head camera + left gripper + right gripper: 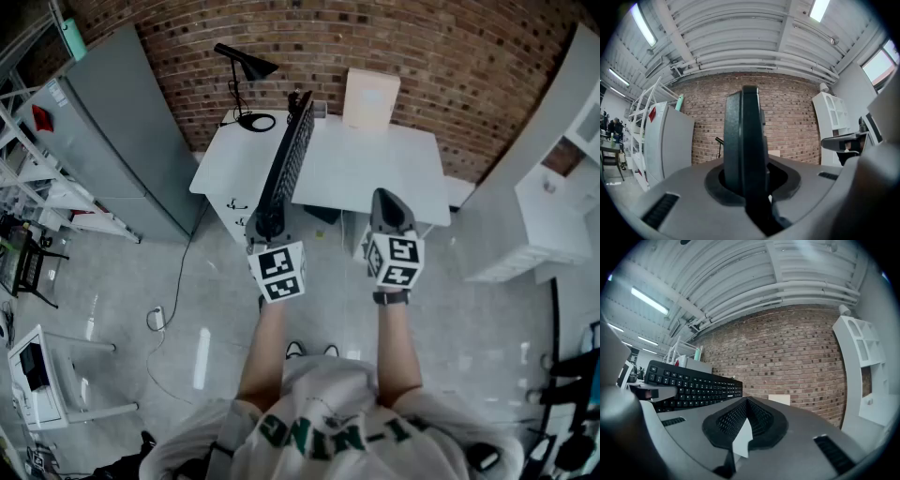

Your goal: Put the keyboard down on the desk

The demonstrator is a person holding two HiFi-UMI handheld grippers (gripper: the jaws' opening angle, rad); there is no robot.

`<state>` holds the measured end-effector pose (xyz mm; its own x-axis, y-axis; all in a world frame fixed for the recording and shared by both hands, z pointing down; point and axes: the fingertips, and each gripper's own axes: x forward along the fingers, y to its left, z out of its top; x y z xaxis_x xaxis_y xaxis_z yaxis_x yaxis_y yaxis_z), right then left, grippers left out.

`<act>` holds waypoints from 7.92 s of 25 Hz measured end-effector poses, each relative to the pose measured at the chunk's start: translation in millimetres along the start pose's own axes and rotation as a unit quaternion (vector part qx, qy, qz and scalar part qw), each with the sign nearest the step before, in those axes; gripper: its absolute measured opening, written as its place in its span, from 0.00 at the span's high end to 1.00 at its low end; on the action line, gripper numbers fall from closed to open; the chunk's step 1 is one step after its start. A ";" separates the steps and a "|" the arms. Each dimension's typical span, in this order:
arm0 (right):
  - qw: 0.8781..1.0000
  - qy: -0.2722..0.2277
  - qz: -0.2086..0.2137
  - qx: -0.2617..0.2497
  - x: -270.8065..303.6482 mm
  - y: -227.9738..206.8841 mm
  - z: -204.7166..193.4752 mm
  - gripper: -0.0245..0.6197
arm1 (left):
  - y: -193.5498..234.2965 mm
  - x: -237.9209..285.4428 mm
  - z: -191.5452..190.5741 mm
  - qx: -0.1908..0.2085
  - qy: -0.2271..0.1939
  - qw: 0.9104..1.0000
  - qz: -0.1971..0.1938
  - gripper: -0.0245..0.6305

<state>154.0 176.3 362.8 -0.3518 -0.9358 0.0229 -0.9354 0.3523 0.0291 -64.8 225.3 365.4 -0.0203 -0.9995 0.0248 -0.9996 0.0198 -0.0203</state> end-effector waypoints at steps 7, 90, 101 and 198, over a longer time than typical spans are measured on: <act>1.000 0.000 0.015 0.001 1.0 -16.5 -4.6 0.96 | -19.3 5.4 0.7 0.000 -0.001 1.000 0.011 0.84; 0.996 0.053 0.018 0.075 445.5 -93.2 -56.4 0.96 | 74.2 463.6 -70.1 -0.127 0.102 0.967 -0.197 0.84; 0.994 0.077 0.036 0.066 452.0 -80.2 -74.9 0.96 | 60.8 475.1 -116.9 -0.207 0.161 0.919 -0.294 0.84; 0.956 0.235 0.137 0.113 483.0 -56.1 -241.9 0.96 | 25.5 517.9 -417.4 -0.262 0.511 0.755 -0.317 0.51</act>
<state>45.1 -292.8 614.0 -0.5788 -0.6827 0.4460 -0.8134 0.5220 -0.2567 -109.0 -281.3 794.9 0.7278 -0.2763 0.6277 -0.6807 -0.1790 0.7104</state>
